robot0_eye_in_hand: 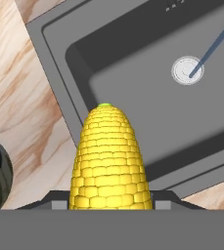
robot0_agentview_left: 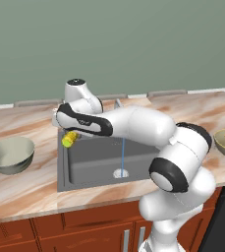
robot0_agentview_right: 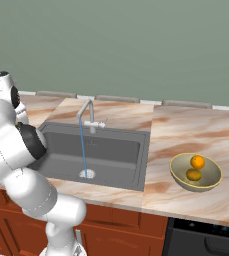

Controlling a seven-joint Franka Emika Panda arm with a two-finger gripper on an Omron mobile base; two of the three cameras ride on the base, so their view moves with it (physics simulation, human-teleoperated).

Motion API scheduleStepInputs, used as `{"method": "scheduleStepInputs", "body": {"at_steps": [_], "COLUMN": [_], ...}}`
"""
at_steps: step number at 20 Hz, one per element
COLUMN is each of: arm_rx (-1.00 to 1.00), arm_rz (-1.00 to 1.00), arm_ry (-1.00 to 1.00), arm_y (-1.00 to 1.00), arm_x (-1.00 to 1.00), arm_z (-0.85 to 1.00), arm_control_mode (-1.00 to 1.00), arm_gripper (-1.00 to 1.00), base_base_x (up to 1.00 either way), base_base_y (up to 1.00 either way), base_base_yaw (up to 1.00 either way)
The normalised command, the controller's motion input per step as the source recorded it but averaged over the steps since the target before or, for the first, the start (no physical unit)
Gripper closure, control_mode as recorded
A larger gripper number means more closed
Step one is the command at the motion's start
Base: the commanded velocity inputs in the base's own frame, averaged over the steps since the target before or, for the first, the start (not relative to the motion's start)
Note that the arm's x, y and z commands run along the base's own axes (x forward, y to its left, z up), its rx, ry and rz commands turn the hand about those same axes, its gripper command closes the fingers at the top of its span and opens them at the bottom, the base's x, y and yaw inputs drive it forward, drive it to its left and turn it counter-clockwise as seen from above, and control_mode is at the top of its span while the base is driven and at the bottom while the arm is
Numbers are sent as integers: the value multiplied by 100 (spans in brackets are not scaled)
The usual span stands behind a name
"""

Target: Pick the oranges from the sink and place them in one bowl. Place the corn in the other bowl. Then turn off the sink faucet.

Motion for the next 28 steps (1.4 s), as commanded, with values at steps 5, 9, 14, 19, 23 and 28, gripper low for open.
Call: {"method": "scheduleStepInputs", "body": {"at_steps": [5, 9, 14, 19, 23, 28], "arm_rx": [0, 0, 0, 0, 0, 1], "arm_rz": [0, 0, 0, 0, 0, -2], "arm_ry": [0, 0, 0, 0, 0, -9], "arm_y": [33, 29, 29, 28, 17, 5], "arm_x": [0, 0, 0, 0, 0, 0], "arm_z": [0, 0, 0, 0, 0, 0], "arm_control_mode": [-100, -100, -100, -100, -100, -100], "arm_gripper": [100, 100, 100, 100, 100, 100], "base_base_x": [0, 0, 0, 0, 0, 0], "base_base_y": [0, 0, 0, 0, 0, 0], "base_base_yaw": [0, 0, 0, 0, 0, 0]}}
